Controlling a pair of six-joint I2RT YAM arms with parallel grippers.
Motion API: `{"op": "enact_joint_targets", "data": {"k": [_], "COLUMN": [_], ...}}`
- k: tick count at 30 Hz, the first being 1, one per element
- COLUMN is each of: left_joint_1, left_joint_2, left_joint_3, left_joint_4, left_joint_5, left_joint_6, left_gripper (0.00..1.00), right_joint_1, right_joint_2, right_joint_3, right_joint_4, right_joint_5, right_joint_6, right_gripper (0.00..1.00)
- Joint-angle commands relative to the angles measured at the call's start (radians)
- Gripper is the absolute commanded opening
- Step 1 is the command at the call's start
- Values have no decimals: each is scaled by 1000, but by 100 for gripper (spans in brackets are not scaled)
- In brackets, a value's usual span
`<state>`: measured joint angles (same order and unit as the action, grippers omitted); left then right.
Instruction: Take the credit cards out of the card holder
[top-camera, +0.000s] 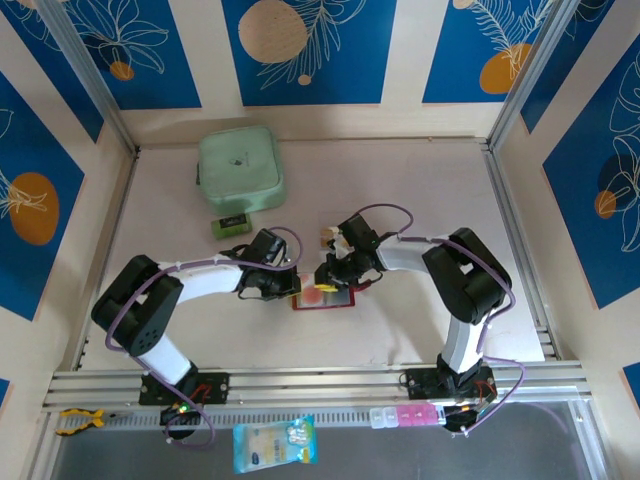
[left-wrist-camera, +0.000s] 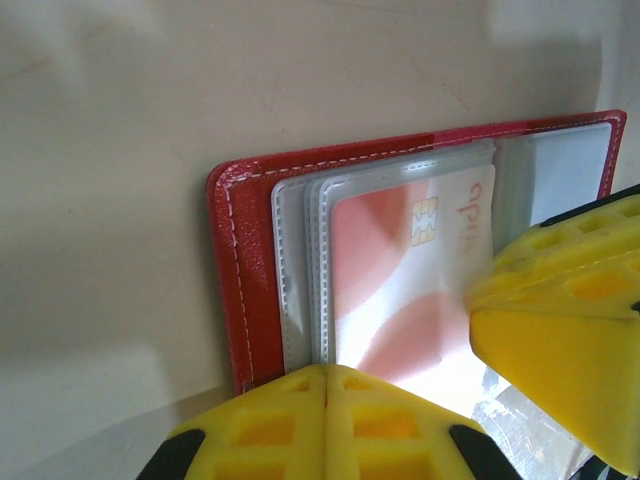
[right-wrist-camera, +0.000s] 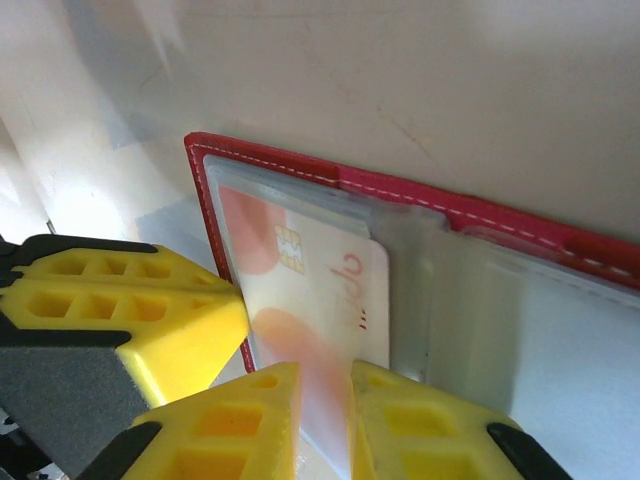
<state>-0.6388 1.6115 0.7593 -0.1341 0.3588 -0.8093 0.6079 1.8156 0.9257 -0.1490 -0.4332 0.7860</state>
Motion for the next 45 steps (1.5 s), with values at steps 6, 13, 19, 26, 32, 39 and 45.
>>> {"op": "enact_joint_targets", "data": {"k": [6, 13, 19, 26, 32, 39, 45], "left_joint_1": [8, 8, 11, 11, 11, 10, -11], "left_joint_2": [26, 33, 31, 30, 16, -12, -8], "left_joint_3": [-3, -8, -16, -14, 2, 48, 93], "left_joint_4": [-20, -32, -32, -37, -54, -85, -99], "left_joint_5": [-2, -5, -7, -6, -6, 5, 25], "left_joint_6": [18, 21, 19, 22, 24, 32, 33], "left_gripper": [4, 4, 4, 4, 4, 4, 4], "right_joint_1": [8, 7, 7, 7, 8, 9, -6], "right_joint_2": [37, 11, -4, -21, -29, -54, -98], "right_joint_3": [18, 37, 54, 71, 73, 66, 40], "right_joint_4": [4, -117, -170, -206, -212, -191, -154], "right_joint_5": [-44, 76, 119, 136, 133, 130, 101], "right_joint_6": [-8, -46, -74, -97, -92, -86, -69], "right_gripper": [20, 21, 21, 21, 21, 21, 22]}}
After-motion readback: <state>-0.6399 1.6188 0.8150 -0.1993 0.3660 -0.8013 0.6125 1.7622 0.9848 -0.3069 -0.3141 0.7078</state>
